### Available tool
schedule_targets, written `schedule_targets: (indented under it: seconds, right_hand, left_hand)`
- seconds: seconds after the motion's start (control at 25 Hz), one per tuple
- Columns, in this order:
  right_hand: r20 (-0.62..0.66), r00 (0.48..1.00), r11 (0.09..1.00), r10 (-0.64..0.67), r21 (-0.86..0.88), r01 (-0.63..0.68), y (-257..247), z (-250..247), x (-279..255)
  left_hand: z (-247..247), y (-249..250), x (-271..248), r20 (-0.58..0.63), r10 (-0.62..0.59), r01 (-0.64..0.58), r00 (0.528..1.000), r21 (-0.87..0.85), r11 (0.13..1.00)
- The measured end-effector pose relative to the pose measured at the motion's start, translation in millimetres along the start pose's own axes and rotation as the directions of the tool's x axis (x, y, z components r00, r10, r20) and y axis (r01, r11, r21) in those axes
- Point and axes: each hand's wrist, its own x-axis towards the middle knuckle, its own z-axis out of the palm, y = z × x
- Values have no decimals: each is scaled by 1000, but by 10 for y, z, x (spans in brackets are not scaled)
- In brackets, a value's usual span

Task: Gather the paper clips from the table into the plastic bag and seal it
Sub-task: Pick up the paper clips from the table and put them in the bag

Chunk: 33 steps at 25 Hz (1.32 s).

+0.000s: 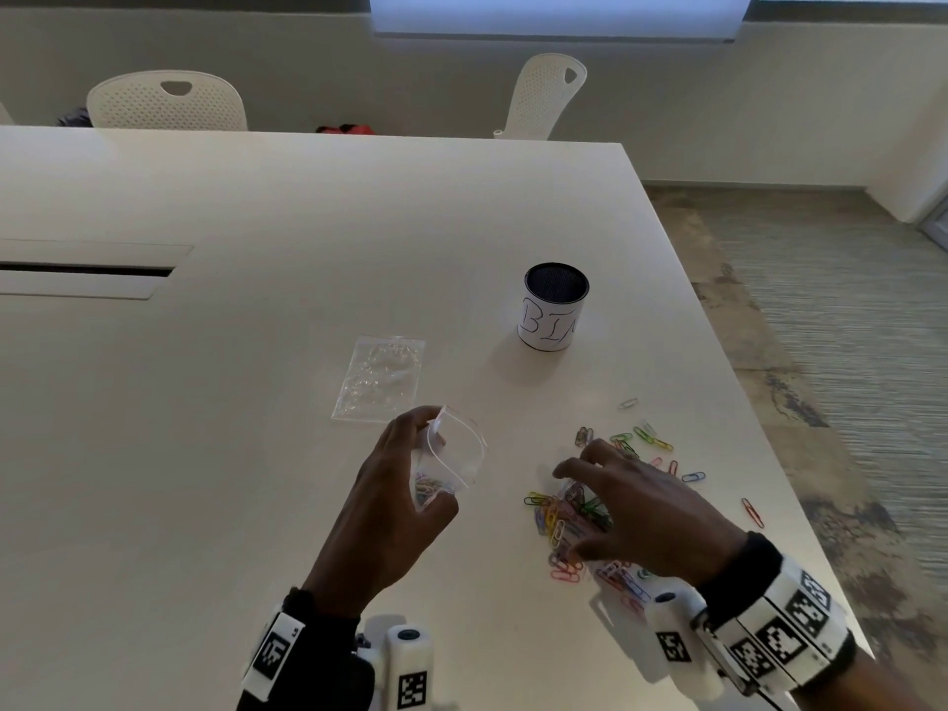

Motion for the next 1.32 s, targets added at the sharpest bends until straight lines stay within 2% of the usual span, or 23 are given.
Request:
schedule_targets:
  seconds: [0.24, 0.6, 0.92, 1.08, 1.2, 1.32]
  right_hand:
    - [-86, 996, 990, 14, 143, -1, -58, 75, 107]
    - [-133, 989, 995, -70, 56, 78, -197, 148, 82]
    - [-171, 984, 996, -46, 72, 59, -91, 130, 113]
    - [-226, 974, 979, 18, 200, 29, 32, 93, 118]
    - [-252, 962, 906, 102, 423, 15, 127, 31, 48]
    - [-240, 948, 677, 209, 735, 37, 102, -78, -70]
  left_hand:
    - [10, 8, 0, 10, 7, -7, 1000, 1, 1000]
    - [-12, 37, 0, 22, 3, -3, 1000, 0, 1000]
    - [-19, 71, -6, 0, 20, -20, 1000, 15, 1000]
    - [15, 117, -33, 24, 23, -23, 999, 0, 1000]
    - [69, 165, -58, 51, 33, -32, 998, -12, 999]
    - [110, 203, -71, 63, 42, -42, 997, -9, 999]
